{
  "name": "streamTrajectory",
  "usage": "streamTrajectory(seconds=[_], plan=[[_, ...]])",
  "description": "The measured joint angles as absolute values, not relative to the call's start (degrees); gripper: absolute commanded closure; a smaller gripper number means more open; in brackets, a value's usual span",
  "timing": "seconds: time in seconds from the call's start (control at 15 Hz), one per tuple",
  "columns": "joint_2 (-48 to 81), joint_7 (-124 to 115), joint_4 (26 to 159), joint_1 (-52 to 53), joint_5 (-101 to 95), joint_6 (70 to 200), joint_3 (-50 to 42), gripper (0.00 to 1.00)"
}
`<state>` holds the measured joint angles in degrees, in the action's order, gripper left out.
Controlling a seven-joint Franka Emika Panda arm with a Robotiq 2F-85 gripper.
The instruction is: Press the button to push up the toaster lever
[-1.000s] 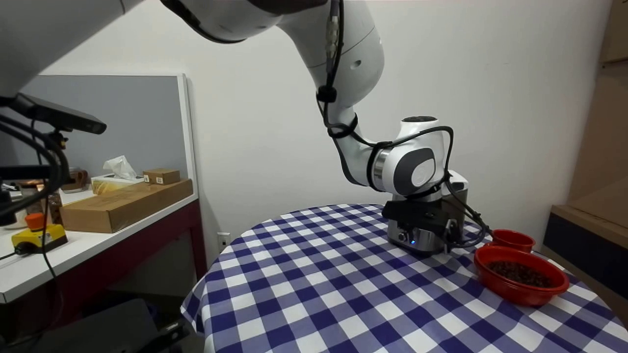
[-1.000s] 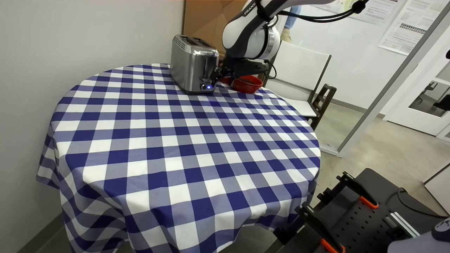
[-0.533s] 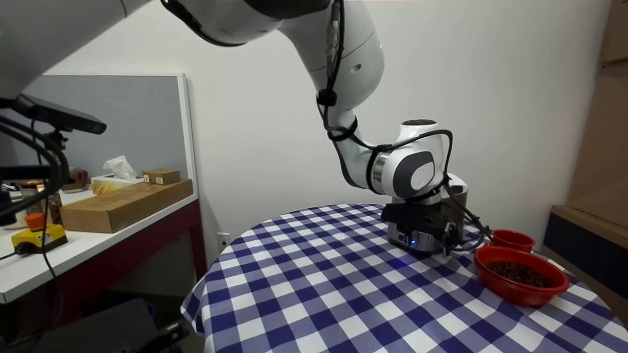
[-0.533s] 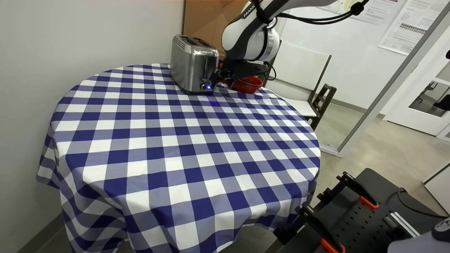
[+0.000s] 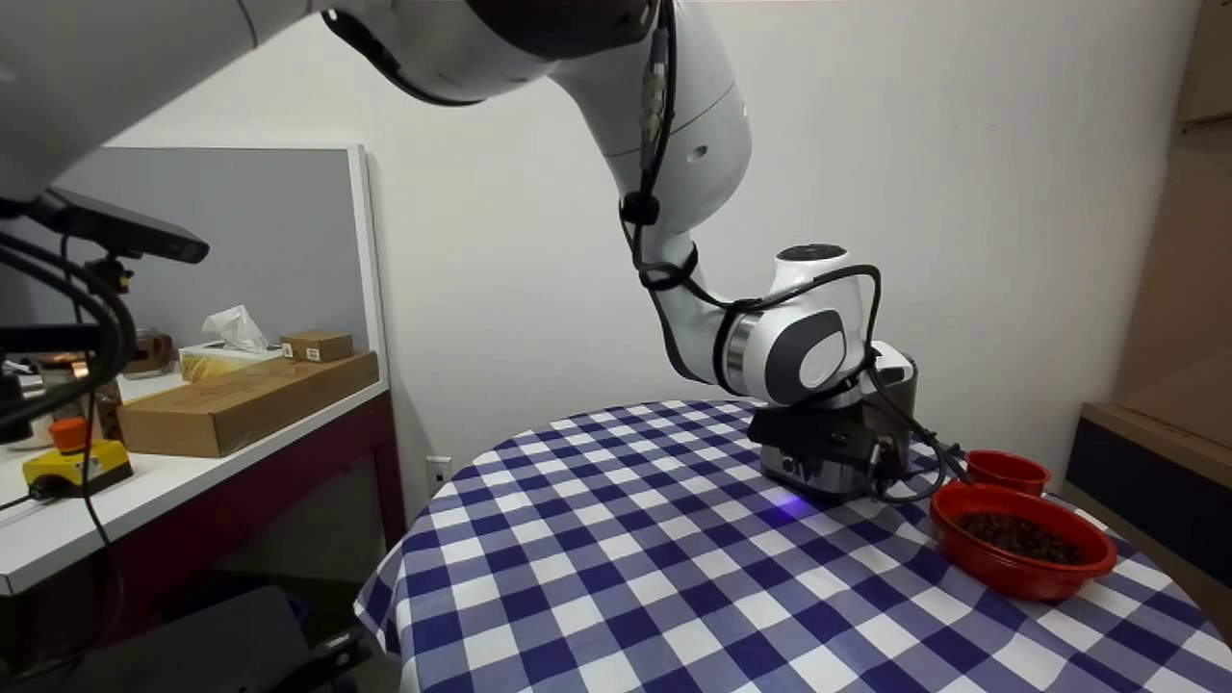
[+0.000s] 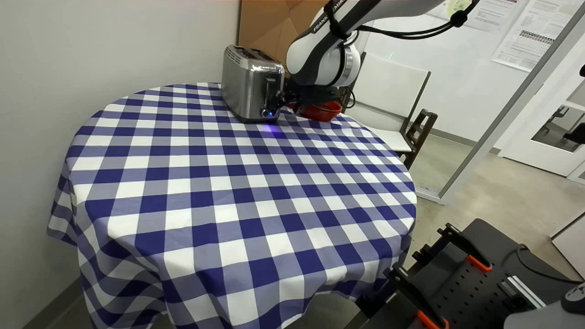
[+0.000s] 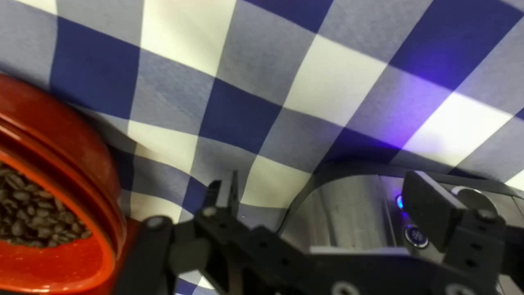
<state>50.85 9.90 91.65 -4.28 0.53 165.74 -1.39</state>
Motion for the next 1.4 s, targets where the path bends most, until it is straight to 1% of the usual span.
streamTrajectory(seconds=[0.4,0.87,1.13,1.4], plan=[[51.1,9.77,91.75,-4.57,0.59,166.0,-0.86,0.0],[47.61,8.3,91.39,-7.02,3.83,153.95,4.52,0.0],[42.92,6.84,91.84,-7.0,4.71,146.76,4.46,0.0],[35.41,6.85,96.37,-7.17,5.63,143.04,4.46,0.0]])
